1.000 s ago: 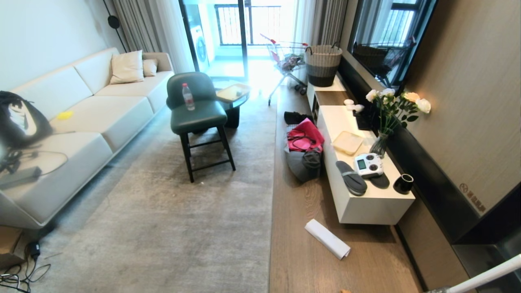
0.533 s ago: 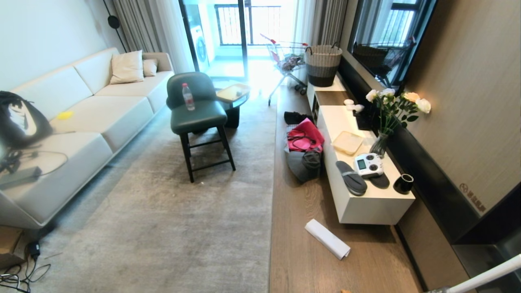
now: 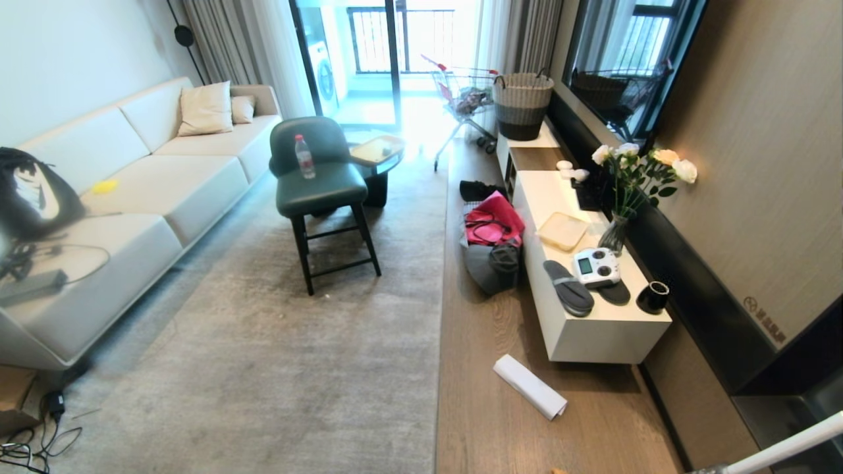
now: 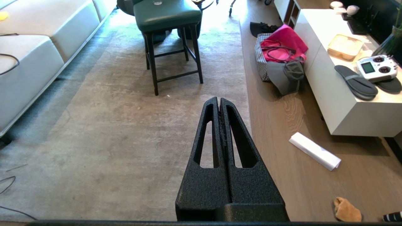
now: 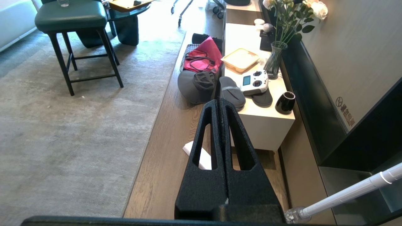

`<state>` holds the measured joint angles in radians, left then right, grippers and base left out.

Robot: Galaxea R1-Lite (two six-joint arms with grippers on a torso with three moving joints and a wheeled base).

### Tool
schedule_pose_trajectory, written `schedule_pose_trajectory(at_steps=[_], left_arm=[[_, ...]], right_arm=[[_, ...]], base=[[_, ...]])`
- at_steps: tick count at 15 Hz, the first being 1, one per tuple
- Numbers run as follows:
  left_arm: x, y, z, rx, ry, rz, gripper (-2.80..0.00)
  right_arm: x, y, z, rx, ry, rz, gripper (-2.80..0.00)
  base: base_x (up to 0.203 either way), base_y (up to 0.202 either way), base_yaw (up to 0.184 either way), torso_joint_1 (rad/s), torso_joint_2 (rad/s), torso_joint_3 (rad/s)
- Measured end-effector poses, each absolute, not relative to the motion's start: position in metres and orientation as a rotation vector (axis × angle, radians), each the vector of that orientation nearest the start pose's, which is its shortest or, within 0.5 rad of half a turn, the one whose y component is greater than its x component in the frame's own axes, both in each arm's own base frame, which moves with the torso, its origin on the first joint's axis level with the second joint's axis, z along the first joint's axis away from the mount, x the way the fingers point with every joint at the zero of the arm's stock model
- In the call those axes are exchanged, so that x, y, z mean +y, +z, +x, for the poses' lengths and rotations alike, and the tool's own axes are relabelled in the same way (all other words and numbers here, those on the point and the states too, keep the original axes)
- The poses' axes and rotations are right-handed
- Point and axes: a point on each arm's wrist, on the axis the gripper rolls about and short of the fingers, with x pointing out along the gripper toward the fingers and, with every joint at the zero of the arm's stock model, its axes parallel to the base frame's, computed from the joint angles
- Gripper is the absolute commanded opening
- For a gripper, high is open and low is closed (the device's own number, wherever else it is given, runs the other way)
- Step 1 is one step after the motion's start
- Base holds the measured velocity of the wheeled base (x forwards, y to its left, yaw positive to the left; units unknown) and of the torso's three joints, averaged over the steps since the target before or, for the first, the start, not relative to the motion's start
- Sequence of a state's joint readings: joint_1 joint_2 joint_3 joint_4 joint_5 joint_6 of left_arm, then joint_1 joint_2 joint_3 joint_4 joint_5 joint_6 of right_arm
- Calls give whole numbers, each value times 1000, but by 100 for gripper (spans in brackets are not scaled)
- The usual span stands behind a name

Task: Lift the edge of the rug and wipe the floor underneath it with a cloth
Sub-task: Lift up the carpet

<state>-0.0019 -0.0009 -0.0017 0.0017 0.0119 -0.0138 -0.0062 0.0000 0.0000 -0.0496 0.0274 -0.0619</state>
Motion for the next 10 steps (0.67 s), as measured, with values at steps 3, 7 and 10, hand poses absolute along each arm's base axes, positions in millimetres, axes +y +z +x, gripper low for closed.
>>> schedule_pose_trajectory(at_steps=[3,7,10], left_arm=[[0,76,-23,-1,10,-13,-280],[0,76,-23,-1,10,-11,-280],[0,76,-23,-1,11,-13,-280]], right_arm=[[1,81,-23,-50,20,-63,-280],[1,81,-23,-51,20,-63,-280],[1,81,-23,-50,21,-63,-280]], base=[[0,0,0,0,0,0],[0,0,0,0,0,0],[0,0,0,0,0,0]])
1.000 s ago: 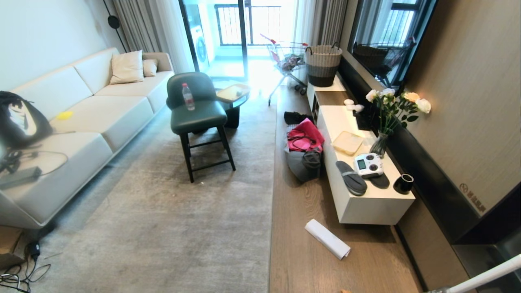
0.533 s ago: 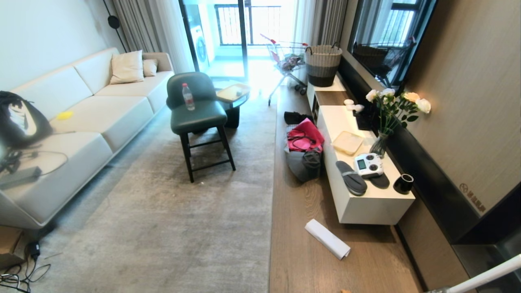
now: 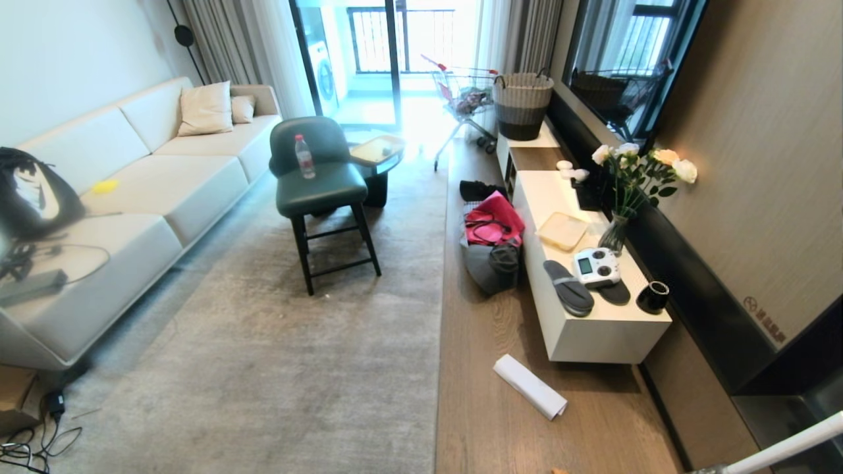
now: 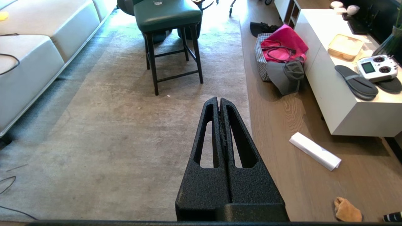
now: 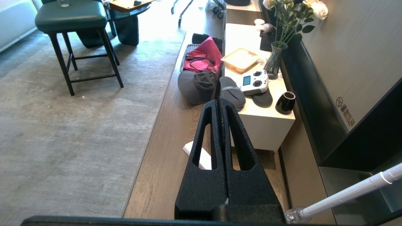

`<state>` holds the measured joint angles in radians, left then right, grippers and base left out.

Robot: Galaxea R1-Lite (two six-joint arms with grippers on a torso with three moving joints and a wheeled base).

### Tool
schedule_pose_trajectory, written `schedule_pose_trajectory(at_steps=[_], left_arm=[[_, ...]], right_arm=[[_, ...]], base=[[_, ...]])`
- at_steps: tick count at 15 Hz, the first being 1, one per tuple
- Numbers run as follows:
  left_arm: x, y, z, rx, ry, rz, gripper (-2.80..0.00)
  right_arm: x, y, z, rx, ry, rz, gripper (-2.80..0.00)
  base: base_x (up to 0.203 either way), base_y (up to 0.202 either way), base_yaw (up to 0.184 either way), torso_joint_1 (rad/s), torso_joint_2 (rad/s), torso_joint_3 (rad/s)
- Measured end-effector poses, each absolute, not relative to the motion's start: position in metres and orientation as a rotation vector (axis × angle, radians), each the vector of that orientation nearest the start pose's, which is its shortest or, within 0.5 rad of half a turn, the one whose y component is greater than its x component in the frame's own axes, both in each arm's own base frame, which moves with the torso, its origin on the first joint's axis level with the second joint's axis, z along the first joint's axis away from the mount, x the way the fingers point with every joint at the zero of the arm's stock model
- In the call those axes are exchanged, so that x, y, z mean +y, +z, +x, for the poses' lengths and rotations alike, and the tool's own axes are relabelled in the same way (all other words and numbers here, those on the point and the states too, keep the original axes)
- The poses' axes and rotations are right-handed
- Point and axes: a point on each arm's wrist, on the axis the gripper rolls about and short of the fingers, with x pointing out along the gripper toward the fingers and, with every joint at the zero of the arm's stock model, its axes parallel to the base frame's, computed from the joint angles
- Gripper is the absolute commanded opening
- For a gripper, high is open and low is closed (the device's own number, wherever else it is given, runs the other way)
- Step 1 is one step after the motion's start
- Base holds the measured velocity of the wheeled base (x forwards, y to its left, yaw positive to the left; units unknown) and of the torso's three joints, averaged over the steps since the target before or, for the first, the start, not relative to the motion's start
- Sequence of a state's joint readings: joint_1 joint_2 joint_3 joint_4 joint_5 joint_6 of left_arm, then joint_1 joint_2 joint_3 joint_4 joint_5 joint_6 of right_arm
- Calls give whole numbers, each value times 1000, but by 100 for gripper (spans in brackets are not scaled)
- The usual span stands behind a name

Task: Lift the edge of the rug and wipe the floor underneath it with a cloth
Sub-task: Lift up the carpet

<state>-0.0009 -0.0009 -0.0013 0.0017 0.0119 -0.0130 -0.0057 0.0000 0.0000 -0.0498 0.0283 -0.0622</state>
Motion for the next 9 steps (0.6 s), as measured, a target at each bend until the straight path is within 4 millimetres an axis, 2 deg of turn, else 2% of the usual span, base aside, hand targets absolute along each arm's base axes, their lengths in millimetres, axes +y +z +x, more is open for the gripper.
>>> schedule_pose_trajectory(at_steps=[9], left_arm=[[0,76,-23,-1,11,-13,-280]], right_arm=[[1,81,-23,-51,20,-63,-280]], base=[[0,0,0,0,0,0]])
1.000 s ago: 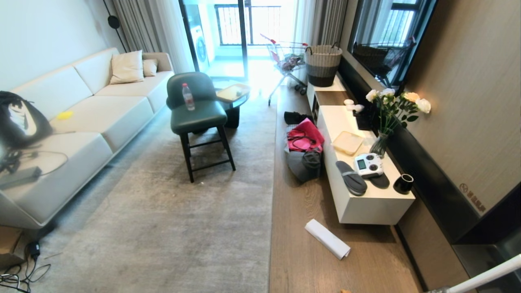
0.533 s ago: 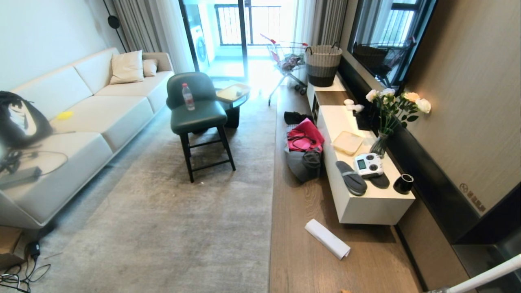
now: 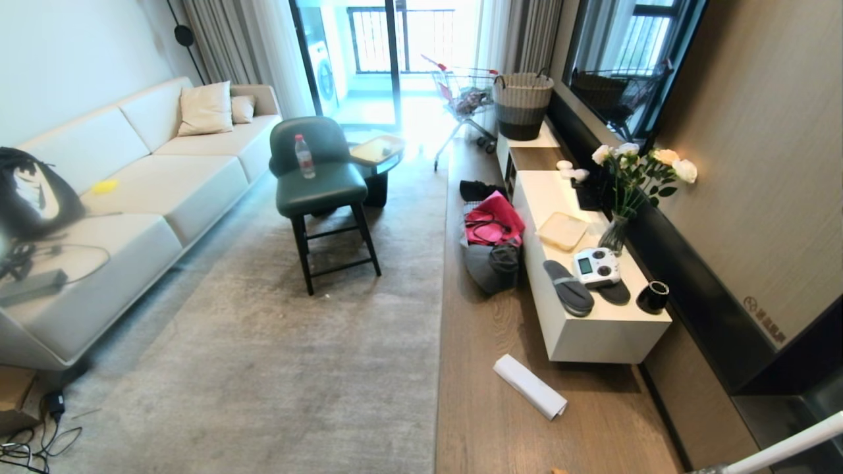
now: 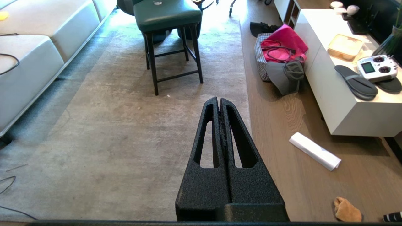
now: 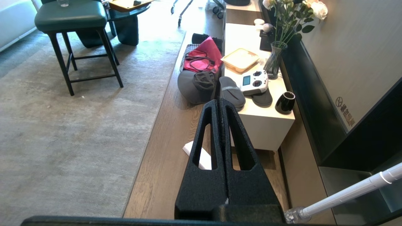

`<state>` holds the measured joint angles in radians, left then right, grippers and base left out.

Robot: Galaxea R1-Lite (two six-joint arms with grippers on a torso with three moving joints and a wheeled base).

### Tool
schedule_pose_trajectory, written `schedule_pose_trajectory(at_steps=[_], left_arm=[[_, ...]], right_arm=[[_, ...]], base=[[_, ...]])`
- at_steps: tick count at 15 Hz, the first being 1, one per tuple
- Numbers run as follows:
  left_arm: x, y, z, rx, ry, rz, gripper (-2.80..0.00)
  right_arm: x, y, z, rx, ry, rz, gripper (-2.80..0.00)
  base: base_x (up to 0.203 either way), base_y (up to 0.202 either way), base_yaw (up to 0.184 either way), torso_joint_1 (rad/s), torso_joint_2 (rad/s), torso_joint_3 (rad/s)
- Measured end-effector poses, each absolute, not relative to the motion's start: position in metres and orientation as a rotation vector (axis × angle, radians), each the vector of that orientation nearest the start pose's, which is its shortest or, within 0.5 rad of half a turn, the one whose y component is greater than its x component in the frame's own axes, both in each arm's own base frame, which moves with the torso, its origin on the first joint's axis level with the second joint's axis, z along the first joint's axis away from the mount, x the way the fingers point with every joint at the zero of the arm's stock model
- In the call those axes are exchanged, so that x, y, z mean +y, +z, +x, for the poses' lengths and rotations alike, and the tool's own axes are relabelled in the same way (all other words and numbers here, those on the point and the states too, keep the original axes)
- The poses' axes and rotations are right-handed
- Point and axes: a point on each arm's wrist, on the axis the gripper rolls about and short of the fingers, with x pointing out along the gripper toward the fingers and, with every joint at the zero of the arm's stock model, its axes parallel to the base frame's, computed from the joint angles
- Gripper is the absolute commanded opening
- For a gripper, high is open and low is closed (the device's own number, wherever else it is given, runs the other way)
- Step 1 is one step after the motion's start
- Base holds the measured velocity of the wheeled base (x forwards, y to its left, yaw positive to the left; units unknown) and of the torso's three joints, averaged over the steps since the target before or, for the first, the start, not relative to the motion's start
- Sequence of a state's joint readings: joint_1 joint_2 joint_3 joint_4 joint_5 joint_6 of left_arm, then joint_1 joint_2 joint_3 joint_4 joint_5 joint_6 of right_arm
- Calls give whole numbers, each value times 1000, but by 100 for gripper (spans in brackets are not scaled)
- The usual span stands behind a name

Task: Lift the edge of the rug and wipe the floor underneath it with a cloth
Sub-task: Lift up the carpet

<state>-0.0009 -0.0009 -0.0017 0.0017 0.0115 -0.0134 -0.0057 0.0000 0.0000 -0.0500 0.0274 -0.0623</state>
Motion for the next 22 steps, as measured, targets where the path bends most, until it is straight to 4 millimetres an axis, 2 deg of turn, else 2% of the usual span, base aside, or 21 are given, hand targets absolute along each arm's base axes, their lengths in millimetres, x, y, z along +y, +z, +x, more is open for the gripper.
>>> schedule_pose_trajectory(at_steps=[22], left_arm=[[0,76,-23,-1,15,-23,-280]], right_arm=[[1,81,-23,-51,20,-63,-280]], base=[[0,0,0,0,0,0]])
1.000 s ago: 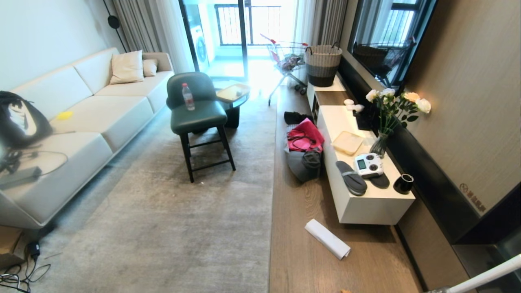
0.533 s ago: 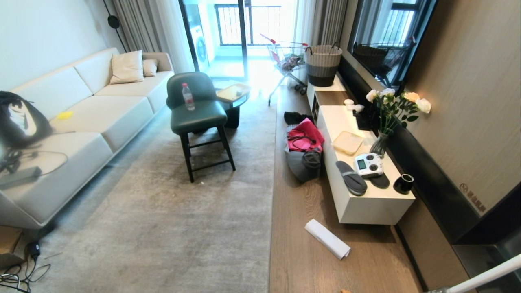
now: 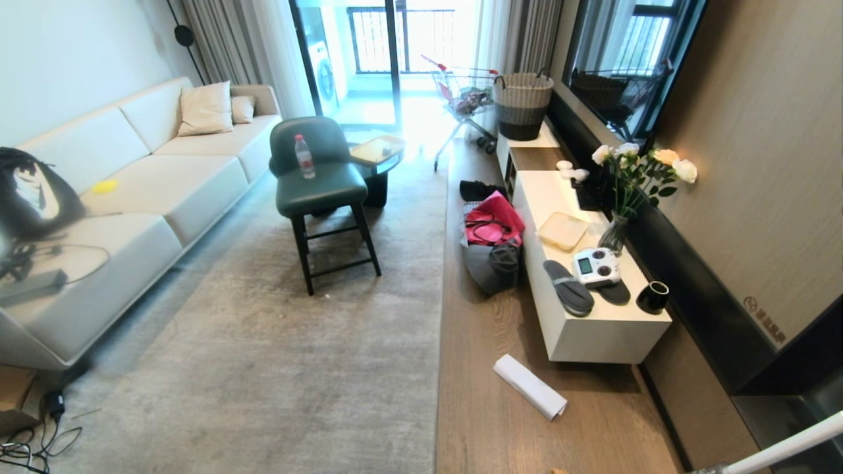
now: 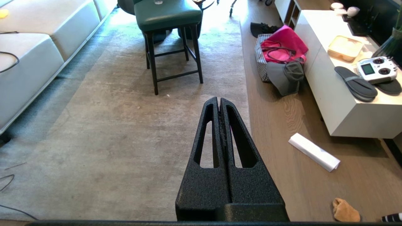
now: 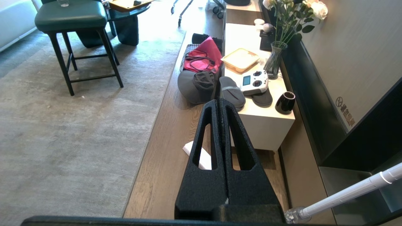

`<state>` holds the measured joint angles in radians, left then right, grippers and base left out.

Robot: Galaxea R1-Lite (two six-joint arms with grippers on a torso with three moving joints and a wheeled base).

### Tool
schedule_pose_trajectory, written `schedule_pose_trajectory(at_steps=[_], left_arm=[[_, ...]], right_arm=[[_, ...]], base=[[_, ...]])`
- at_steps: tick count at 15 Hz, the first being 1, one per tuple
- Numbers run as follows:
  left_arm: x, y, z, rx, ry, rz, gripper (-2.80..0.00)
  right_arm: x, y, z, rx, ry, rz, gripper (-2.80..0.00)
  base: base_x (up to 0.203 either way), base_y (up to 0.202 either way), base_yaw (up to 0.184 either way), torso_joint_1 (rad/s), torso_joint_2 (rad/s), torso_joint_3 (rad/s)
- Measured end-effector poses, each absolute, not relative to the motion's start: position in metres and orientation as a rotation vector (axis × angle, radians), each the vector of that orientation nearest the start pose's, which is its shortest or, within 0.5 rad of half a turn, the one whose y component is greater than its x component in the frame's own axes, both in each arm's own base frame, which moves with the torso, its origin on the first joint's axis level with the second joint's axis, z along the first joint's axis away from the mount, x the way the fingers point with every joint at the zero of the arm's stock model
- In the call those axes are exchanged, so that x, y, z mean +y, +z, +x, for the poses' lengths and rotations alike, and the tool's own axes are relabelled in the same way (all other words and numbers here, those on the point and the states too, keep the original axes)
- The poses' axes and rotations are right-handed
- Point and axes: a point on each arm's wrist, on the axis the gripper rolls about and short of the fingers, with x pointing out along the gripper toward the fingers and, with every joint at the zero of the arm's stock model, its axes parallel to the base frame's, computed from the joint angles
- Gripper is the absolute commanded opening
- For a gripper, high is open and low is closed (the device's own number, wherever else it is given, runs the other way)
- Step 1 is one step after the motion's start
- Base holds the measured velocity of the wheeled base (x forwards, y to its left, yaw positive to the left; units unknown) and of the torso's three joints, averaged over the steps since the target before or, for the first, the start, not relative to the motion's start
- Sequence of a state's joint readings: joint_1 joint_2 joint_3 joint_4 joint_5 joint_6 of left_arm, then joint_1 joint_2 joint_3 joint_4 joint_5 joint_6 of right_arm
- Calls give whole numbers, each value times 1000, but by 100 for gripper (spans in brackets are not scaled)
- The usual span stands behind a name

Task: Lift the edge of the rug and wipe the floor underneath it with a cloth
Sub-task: Lift up the carpet

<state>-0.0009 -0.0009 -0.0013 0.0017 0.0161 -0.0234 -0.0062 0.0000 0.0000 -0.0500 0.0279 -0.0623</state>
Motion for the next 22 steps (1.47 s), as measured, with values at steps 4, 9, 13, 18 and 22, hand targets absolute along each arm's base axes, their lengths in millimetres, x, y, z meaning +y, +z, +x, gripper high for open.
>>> schedule_pose_trajectory(at_steps=[4,9,13,18,22], left_arm=[[0,76,-23,-1,15,-25,-280],[0,76,-23,-1,17,-27,-280],[0,76,-23,-1,17,-27,-280],[0,76,-23,0,17,-27,-280],[0,75,-23,1,16,-27,-280]], right_arm=[[1,81,-23,-51,20,-63,-280],[1,81,-23,-50,20,-63,-280],[1,81,-23,-50,21,-63,-280],[1,81,-23,-51,21,-63,-280],[1,81,-23,-50,19,-63,-280]], base=[[0,0,0,0,0,0],[0,0,0,0,0,0],[0,0,0,0,0,0],[0,0,0,0,0,0],[0,0,0,0,0,0]])
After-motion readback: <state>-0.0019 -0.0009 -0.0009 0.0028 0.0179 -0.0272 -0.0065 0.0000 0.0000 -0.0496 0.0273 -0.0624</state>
